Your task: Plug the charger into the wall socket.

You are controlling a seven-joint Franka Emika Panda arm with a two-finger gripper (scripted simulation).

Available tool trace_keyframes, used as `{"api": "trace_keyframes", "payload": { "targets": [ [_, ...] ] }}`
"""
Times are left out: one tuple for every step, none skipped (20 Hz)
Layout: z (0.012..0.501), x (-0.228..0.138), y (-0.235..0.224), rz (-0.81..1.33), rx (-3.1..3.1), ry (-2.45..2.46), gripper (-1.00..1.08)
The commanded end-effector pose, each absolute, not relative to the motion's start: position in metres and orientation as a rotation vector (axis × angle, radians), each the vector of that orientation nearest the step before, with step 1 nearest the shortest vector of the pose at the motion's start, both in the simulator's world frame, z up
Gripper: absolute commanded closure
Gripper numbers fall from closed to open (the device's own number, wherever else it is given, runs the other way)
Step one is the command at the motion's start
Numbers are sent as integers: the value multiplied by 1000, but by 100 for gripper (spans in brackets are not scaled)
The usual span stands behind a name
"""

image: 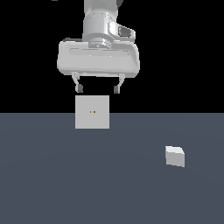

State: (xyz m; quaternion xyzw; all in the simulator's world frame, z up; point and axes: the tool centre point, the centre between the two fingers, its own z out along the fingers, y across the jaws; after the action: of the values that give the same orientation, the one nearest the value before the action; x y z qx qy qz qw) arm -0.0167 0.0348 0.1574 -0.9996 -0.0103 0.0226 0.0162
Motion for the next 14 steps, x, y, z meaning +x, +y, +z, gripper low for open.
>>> {"api": "trace_keyframes", "payload": {
  "targets": [
    [157, -17, 35, 70, -3108, -32, -92],
    [157, -17, 35, 70, -3108, -32, -92],
    [157, -17, 34, 68, -3109, -30, -92],
    [157, -17, 34, 66, -3109, -27, -92],
    [156, -17, 33, 63, -3110, -23, -92],
    [156, -18, 31, 59, -3111, -18, -92],
    [155, -18, 30, 54, -3112, -12, -92],
    [154, -18, 28, 48, -3113, -5, -92],
    [153, -19, 26, 41, -3114, 3, -92],
    [151, -20, 24, 33, -3115, 13, -92],
    [150, -20, 21, 24, -3117, 23, -92],
    [148, -21, 18, 15, -3119, 35, -92],
    [147, -22, 15, 4, -3120, 47, -92],
    [145, -23, 12, -8, -3122, 61, -92]
  ]
}}
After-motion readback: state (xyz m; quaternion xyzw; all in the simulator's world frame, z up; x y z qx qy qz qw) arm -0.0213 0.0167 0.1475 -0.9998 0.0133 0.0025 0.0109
